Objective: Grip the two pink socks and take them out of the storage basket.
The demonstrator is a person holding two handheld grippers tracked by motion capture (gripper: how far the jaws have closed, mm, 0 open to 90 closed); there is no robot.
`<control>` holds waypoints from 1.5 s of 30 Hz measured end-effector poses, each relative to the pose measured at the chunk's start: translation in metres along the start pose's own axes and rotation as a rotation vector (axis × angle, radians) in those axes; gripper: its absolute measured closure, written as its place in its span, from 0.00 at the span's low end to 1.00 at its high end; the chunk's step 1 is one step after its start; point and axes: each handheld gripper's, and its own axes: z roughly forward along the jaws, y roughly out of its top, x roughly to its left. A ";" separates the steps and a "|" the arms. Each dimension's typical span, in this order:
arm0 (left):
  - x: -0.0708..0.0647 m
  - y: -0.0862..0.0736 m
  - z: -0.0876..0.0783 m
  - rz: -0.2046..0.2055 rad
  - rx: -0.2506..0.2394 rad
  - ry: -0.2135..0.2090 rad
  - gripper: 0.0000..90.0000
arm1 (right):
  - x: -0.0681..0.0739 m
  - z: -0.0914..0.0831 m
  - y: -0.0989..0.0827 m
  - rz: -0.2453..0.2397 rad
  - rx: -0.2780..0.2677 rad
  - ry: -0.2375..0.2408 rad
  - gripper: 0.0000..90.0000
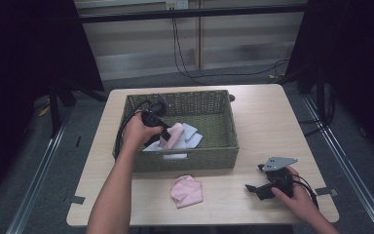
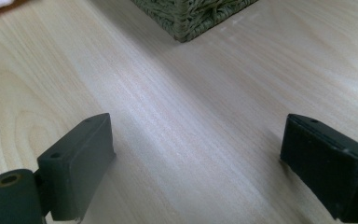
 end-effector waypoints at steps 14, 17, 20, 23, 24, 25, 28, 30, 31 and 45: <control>-0.009 0.007 -0.044 -0.010 -0.011 -0.033 0.90 | 0.000 0.000 0.000 -0.002 -0.001 -0.002 0.10; -0.012 0.007 -0.053 -0.018 -0.017 -0.047 0.90 | 0.000 0.000 0.000 -0.001 -0.001 -0.002 0.10; -0.015 0.007 -0.061 -0.015 -0.015 -0.046 0.90 | 0.000 0.000 0.000 -0.003 -0.002 -0.002 0.10; -0.020 0.007 -0.069 -0.008 -0.025 -0.056 0.90 | 0.000 0.000 0.000 -0.002 -0.001 -0.002 0.10; -0.021 0.007 -0.071 -0.005 -0.023 -0.055 0.90 | 0.000 0.000 0.000 -0.003 -0.002 -0.002 0.10; -0.023 0.007 -0.074 0.001 -0.020 -0.056 0.90 | 0.000 0.000 0.000 -0.003 -0.002 -0.002 0.10; -0.028 0.007 -0.080 0.005 -0.024 -0.057 0.90 | 0.000 0.000 0.000 -0.002 -0.002 -0.001 0.10; -0.031 0.006 -0.083 0.015 -0.026 -0.060 0.90 | 0.000 0.000 0.000 -0.001 -0.001 -0.002 0.10; -0.033 0.005 -0.085 0.021 -0.023 -0.058 0.90 | 0.000 0.000 0.000 -0.001 -0.001 -0.002 0.10; -0.057 -0.008 -0.096 0.078 -0.028 -0.069 0.90 | 0.000 0.000 0.000 -0.003 -0.002 -0.002 0.10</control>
